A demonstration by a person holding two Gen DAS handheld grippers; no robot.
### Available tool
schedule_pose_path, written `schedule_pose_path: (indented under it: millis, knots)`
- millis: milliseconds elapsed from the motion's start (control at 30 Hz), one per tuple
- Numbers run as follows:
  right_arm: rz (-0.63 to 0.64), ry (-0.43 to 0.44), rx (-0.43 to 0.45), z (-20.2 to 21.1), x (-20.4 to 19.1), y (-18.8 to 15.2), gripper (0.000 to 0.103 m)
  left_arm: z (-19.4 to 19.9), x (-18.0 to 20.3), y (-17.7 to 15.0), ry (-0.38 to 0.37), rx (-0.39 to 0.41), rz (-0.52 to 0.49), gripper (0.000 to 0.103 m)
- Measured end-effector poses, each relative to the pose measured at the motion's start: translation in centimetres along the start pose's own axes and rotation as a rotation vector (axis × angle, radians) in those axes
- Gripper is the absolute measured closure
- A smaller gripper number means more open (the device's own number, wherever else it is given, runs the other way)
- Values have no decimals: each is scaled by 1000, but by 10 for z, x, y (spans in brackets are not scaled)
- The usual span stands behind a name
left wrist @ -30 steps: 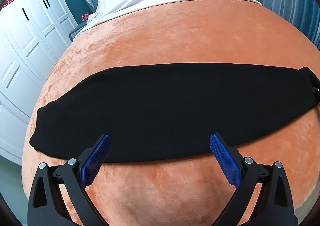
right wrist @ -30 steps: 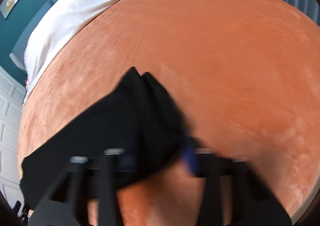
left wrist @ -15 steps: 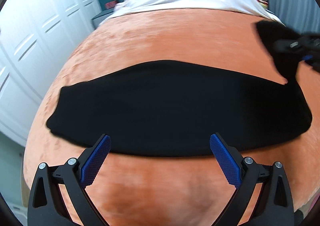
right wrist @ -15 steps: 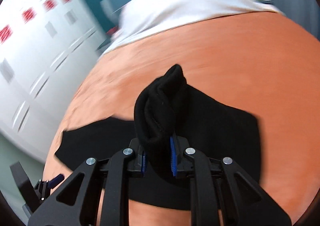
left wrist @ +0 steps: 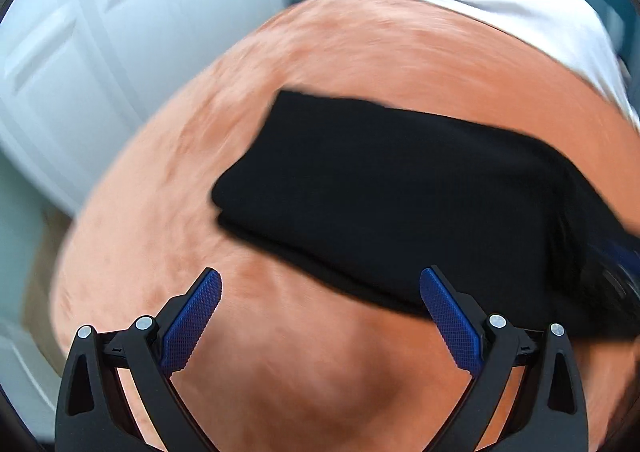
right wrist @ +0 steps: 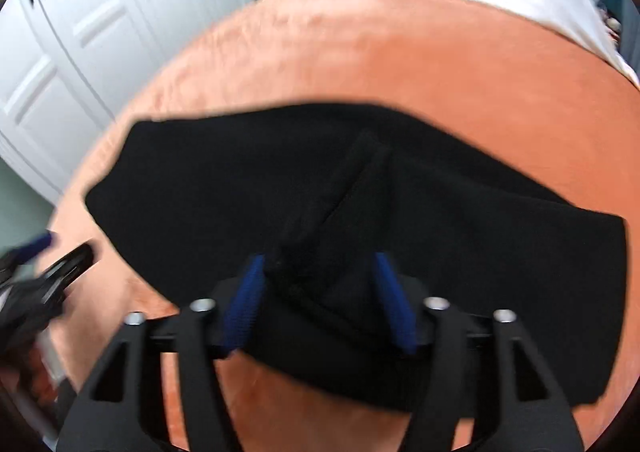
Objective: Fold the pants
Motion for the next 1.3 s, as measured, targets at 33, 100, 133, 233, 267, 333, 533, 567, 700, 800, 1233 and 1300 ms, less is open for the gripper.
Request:
schedule_pose_path:
  millis: [33,100,133,233,267,333,533,567,700,800,1233,1300]
  knots:
    - [2,-24,24,16,1,-5,35,-16,-10,6,-29,-41,59,8]
    - [-19,-49,51,40,12,-11,35,-48,-20,18,-129,-131,161,16]
    - [-39,-56,59,52,18,-16,35,-59,-18,22,-174,-159,190,19]
    - [-78,-81,76,77,32,-30,35,-60,1,38,-124,-93,167,63]
    - [-98,-93,82,85,41,-35,35,-48,13,46,-125,-60,130,88]
    - [-137,-111,98,102,57,-45,35,-13,37,54,-189,25,83,88]
    - [-215,-229,158,150,109,-71,35,137,173,23,-379,291,-248,89]
    - [-231,-243,175,160,118,-76,35,151,192,12,-407,305,-287,89]
    - [-291,-321,190,194,165,-100,31,182,291,-54,-532,235,-472,85]
    - [-335,-346,179,208,195,-117,27,169,349,-104,-483,125,-575,78]
    - [-327,-54,172,172,197,-81,24,199,221,-58,-245,342,-337,18]
    - [-280,-50,78,129,186,-60,24,185,207,-50,-212,314,-307,18]
Point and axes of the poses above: each gripper's, at about its wrist camera, not at the fingertips, and z roughly against the way its jaws point, x to its right, y to its top, the point moved 1 cm from there along -z, roughly the way its jaws point, and after that the axes turned 12 degrees about y, right-handed, at the moved point
